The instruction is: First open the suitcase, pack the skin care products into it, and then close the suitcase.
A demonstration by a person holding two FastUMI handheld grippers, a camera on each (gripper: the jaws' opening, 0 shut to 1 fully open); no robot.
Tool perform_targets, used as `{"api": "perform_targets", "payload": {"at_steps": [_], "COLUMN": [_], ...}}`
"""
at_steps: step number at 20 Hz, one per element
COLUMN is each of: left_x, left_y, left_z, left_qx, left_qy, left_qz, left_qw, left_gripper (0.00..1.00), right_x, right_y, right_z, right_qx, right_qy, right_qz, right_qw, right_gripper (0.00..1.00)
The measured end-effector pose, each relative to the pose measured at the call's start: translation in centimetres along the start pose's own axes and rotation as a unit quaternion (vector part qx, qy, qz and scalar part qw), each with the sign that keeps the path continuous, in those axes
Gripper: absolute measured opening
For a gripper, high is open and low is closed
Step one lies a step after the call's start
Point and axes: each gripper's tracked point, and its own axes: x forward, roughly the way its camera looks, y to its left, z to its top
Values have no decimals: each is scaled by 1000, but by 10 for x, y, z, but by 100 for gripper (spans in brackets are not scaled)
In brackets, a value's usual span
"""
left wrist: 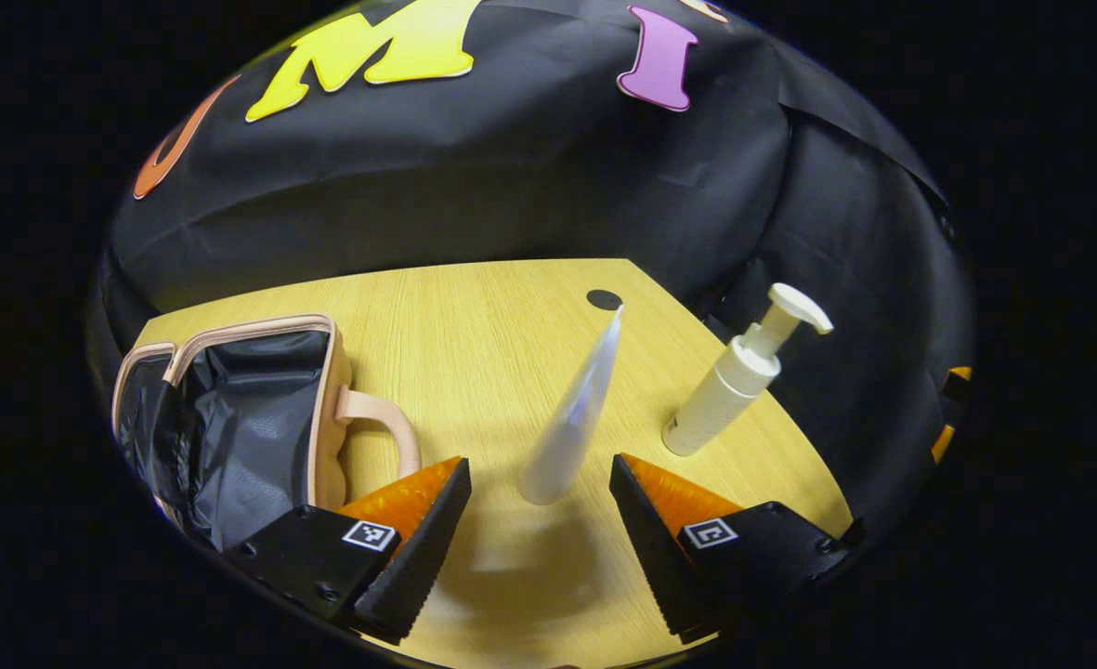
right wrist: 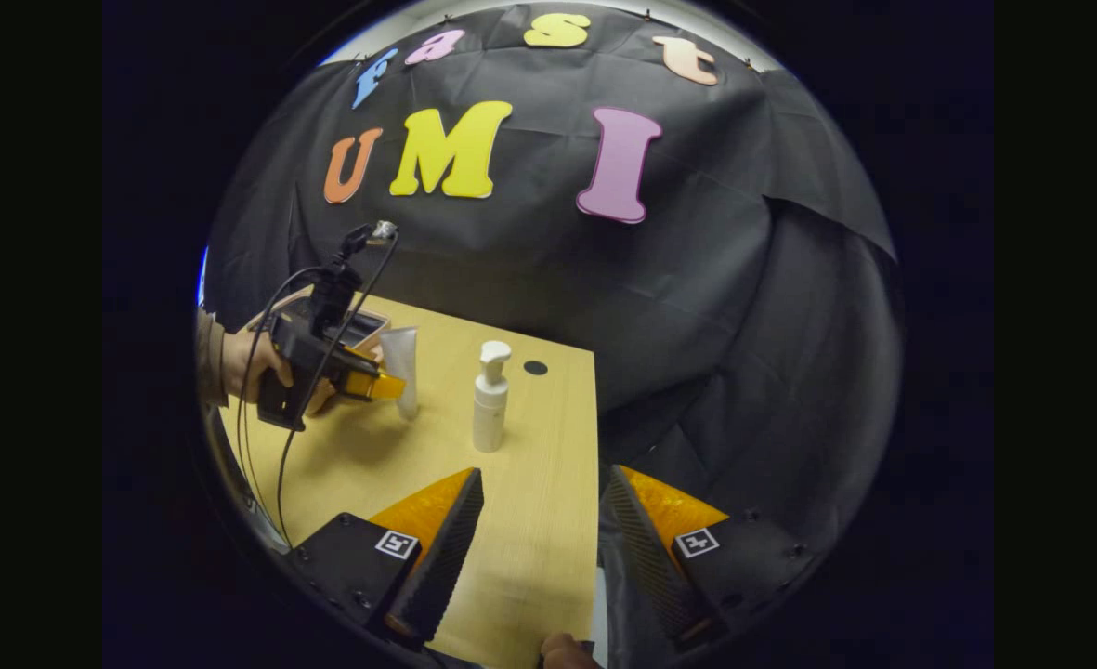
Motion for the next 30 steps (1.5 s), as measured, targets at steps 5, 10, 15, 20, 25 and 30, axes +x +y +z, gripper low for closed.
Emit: {"api": "perform_targets", "payload": {"at_steps": [5,10,15,20,25,30], "left_x": [36,51,37,-29,-108,-186], "left_y": [1,-4,-10,-22,-12,10], "left_z": [-3,-6,-12,-3,-13,-47], "left_qx": [10,18,34,11,24,4], "left_qy": [9,13,31,11,6,20], "left_qz": [-5,-9,-25,-35,-15,16], "left_qw": [1000,1000,999,999,1000,1000], "left_gripper": [81,63,52,51,51,43], "right_x": [29,65,102,153,205,237], "right_y": [-5,9,36,65,81,84], "right_z": [-7,1,14,30,30,18], "right_qx": [26,50,44,60,64,66], "right_qy": [28,39,39,36,39,45], "right_qz": [2,16,51,80,73,55], "right_qw": [999,998,997,994,995,995], "right_gripper": [81,81,81,83,82,83]}}
